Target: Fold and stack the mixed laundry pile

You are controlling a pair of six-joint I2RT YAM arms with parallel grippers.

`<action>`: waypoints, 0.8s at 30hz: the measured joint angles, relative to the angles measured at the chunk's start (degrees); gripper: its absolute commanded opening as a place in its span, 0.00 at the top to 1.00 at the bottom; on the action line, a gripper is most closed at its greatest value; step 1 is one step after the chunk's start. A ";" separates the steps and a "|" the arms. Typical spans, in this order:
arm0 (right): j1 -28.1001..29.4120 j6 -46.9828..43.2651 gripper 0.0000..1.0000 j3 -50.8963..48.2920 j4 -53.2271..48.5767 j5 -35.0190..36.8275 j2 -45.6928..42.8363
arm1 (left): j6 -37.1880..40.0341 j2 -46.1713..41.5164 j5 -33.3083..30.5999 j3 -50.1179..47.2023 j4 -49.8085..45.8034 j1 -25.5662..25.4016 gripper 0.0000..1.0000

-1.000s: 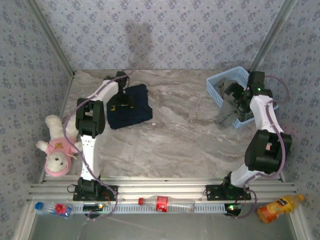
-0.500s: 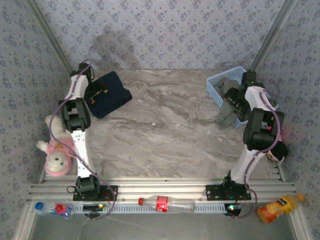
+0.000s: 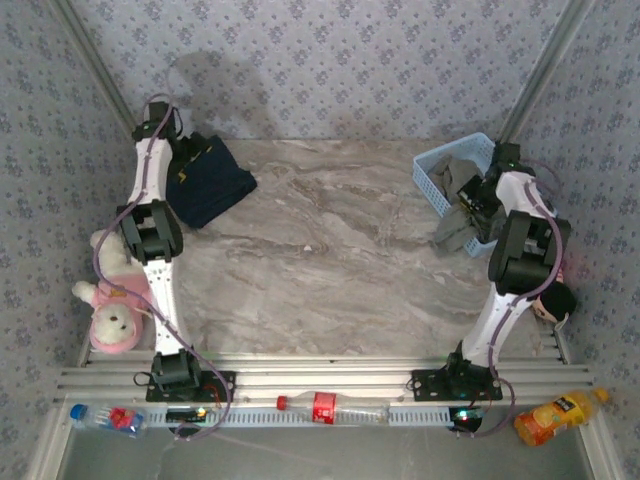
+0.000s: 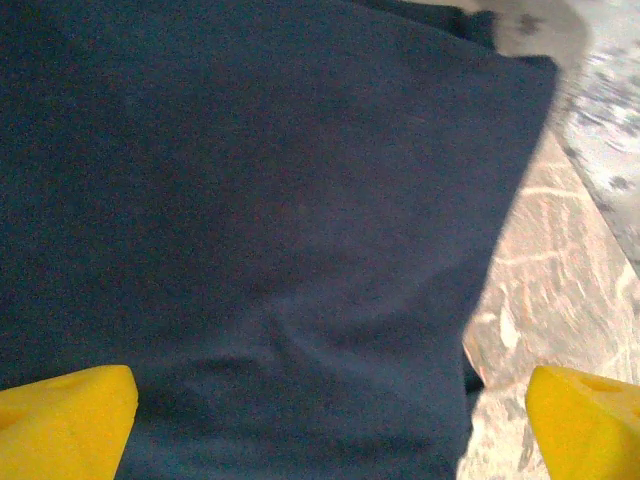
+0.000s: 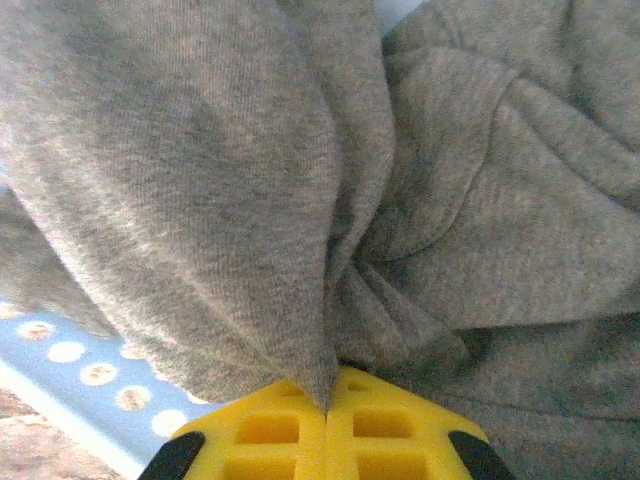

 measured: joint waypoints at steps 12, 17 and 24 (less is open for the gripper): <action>-2.80 1.90 1.00 3.98 9.03 -10.08 -14.93 | 9.70 -19.12 -9.09 -10.60 -2.32 -17.81 0.00; -2.34 4.94 1.00 6.91 13.57 -16.85 -16.46 | 9.51 -26.29 -9.94 -26.32 3.43 -24.87 0.00; 5.31 7.89 1.00 15.37 15.23 -20.83 -18.40 | 6.08 -31.71 -7.58 -40.68 9.62 -22.56 0.00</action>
